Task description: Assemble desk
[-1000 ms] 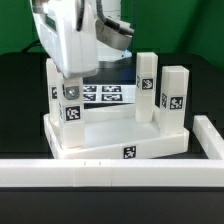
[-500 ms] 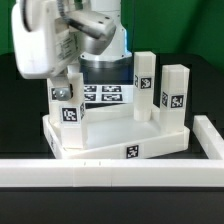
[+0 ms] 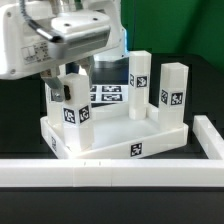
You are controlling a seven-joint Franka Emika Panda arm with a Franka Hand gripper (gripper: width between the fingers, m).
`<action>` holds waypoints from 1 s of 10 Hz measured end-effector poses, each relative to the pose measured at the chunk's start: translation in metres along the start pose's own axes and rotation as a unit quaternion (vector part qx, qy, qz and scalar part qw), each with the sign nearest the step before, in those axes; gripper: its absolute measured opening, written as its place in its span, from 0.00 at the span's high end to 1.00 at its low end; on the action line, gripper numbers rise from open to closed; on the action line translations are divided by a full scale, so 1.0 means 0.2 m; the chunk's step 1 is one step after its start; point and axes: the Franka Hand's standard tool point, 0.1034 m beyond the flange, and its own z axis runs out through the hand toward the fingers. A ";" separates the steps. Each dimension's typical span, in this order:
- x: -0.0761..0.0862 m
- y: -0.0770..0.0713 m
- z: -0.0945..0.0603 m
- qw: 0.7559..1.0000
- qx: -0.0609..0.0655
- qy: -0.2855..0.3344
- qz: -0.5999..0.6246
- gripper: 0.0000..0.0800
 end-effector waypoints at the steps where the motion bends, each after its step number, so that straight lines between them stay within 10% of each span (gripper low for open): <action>1: 0.00 0.00 0.00 1.000 0.000 0.000 0.016 0.64; 4: 0.00 0.00 0.01 1.000 0.000 0.001 -0.021 0.49; 6: 0.00 0.00 0.00 0.989 -0.003 0.003 -0.145 0.22; 10: 0.00 0.00 0.00 0.959 -0.004 0.003 -0.284 0.19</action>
Offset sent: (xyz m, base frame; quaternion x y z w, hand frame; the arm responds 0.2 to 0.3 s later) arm 0.0000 0.0000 0.0000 0.0000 0.0000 0.0000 1.0000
